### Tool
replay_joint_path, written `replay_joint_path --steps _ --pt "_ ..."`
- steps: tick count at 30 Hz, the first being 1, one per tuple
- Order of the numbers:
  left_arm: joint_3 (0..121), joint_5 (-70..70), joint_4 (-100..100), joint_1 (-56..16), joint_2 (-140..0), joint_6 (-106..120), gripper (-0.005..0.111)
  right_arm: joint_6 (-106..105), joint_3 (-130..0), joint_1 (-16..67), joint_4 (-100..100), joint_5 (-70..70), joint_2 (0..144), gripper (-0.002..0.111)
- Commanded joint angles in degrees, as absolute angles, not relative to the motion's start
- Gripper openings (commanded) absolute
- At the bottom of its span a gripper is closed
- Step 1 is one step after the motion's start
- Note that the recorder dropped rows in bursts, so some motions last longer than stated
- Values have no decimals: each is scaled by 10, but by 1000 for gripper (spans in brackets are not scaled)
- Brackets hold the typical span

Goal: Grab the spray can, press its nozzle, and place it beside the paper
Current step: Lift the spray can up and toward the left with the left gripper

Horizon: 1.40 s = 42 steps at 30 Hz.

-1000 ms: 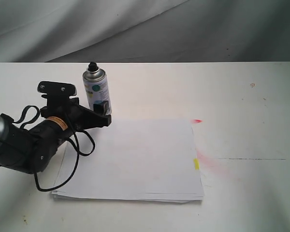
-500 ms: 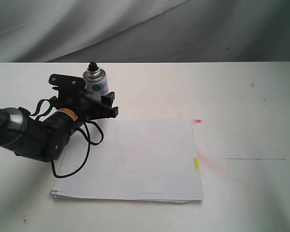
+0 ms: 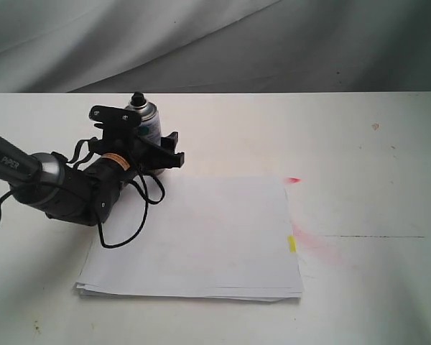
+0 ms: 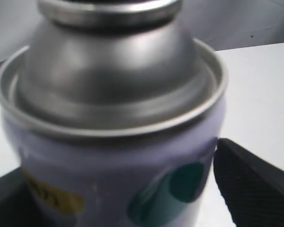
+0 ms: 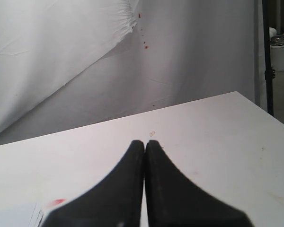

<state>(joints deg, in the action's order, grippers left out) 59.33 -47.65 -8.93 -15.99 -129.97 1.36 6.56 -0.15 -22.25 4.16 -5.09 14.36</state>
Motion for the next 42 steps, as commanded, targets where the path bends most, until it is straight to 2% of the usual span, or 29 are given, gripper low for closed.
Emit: replay_joint_path --steps 1,8,11,14,19,26,35,42 --pt "604 -479 -97 -160 -1303 19 78 67 0 -220 34 -53 141 0" --pt "604 -479 -118 -160 -1303 36 77 67 0 -220 34 -53 141 0" --pt "604 -479 -118 -160 -1303 48 69 67 0 -220 34 -53 141 0" --pt "604 -477 -118 -160 -1303 50 48 67 0 -220 34 -53 141 0" --pt "604 -473 -118 -160 -1301 52 2 67 0 -220 34 -53 141 0" --pt "604 -400 -118 -160 -1242 109 0 67 0 -220 34 -53 141 0" --pt "602 -161 -118 -160 -1009 157 0 67 0 -220 34 -53 141 0" --pt "474 -63 -115 -163 -840 195 0 67 0 -220 34 -53 141 0"
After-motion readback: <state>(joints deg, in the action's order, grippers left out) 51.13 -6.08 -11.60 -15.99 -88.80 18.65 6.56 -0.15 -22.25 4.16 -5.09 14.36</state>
